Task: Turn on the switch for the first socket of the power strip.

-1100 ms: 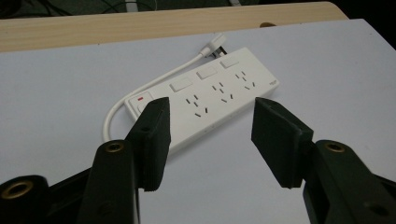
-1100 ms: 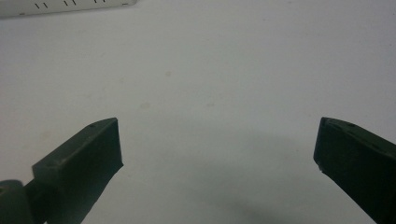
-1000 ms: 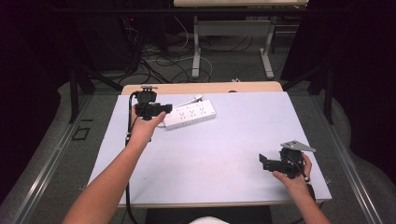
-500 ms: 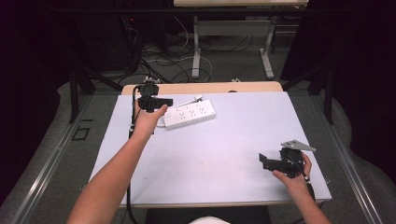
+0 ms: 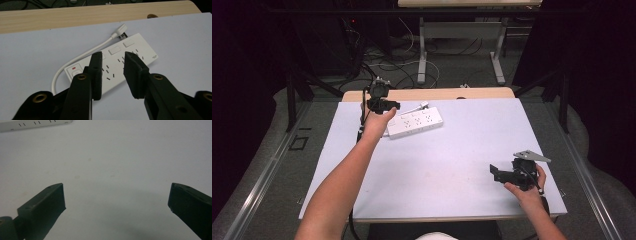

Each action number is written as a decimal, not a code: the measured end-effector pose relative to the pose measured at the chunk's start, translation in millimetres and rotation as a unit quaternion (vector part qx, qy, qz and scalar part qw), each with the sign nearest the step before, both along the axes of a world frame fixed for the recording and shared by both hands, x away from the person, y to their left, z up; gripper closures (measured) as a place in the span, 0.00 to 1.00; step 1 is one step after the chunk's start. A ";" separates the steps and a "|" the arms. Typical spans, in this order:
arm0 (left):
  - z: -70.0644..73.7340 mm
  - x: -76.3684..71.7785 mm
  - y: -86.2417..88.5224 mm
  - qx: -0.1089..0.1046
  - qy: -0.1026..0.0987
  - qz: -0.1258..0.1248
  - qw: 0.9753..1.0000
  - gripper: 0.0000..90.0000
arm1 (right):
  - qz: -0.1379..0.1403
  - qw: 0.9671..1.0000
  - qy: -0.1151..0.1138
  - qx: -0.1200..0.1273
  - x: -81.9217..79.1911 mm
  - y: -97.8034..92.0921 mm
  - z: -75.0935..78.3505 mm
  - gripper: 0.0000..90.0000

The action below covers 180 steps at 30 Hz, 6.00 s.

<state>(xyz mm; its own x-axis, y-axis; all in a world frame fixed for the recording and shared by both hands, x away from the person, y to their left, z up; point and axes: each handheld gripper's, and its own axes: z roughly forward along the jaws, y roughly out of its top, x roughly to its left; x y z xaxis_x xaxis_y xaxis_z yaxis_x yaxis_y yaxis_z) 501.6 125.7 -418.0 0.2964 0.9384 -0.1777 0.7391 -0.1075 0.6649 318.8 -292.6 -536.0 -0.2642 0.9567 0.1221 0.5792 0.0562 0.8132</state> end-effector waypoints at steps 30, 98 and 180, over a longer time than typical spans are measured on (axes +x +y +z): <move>-29.0 45.8 -10.4 0.009 0.022 0.030 0.999 0.93 | -0.016 1.000 -0.004 0.005 -3.8 -2.9 -0.1 0.01; -93.5 78.3 -15.2 -0.007 0.105 0.076 0.992 0.98 | -0.018 1.000 -0.005 0.013 -12.6 -9.9 3.2 0.02; -81.8 65.3 -3.2 0.001 0.083 0.072 0.994 0.95 | -0.014 1.000 -0.003 0.016 -11.1 -7.5 3.3 0.02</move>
